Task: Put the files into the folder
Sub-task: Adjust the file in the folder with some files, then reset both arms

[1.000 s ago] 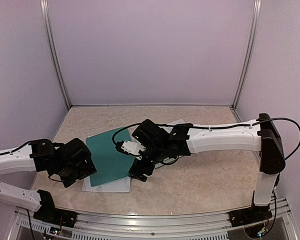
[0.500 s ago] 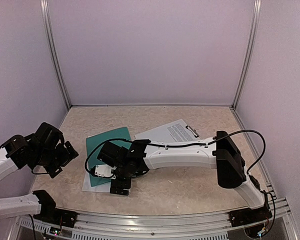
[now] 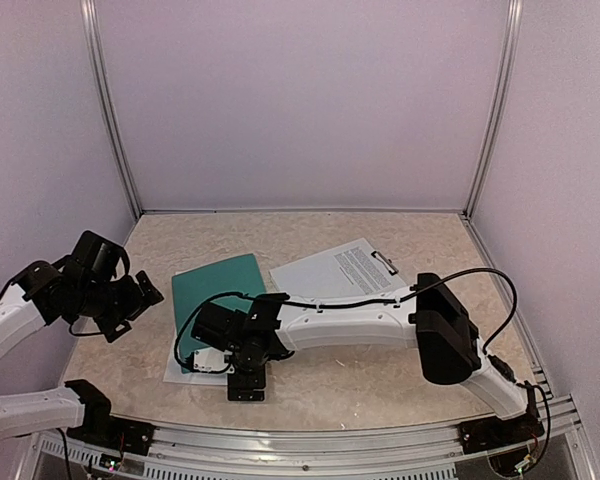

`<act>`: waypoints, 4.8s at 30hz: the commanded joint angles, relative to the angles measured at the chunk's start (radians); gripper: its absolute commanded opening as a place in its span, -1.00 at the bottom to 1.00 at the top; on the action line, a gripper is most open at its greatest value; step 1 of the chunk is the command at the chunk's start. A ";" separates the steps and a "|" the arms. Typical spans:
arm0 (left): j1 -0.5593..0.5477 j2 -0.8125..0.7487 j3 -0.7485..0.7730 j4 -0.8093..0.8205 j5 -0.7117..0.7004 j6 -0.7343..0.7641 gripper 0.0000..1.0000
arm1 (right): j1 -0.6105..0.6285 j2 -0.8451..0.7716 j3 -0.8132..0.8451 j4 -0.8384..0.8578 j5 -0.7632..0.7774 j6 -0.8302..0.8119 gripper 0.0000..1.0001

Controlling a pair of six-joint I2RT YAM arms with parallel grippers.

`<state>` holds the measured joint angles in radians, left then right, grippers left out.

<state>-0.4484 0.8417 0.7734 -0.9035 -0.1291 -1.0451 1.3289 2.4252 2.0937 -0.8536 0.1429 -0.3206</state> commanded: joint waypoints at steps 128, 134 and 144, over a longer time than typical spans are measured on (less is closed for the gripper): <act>-0.059 0.206 -0.085 1.131 -0.023 0.869 0.97 | -0.736 -1.252 -1.331 1.089 0.358 0.340 0.99; -0.111 0.157 -0.112 1.163 -0.112 0.890 0.97 | -0.737 -1.291 -1.372 1.157 0.318 0.332 0.99; -0.117 0.181 -0.098 1.144 -0.144 0.899 0.97 | -0.737 -1.286 -1.362 1.139 0.316 0.301 0.99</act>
<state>-0.5575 1.0058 0.6701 0.2401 -0.2481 -0.1669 0.5980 1.1496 0.7387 0.2821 0.4667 -0.0048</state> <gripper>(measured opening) 0.988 0.994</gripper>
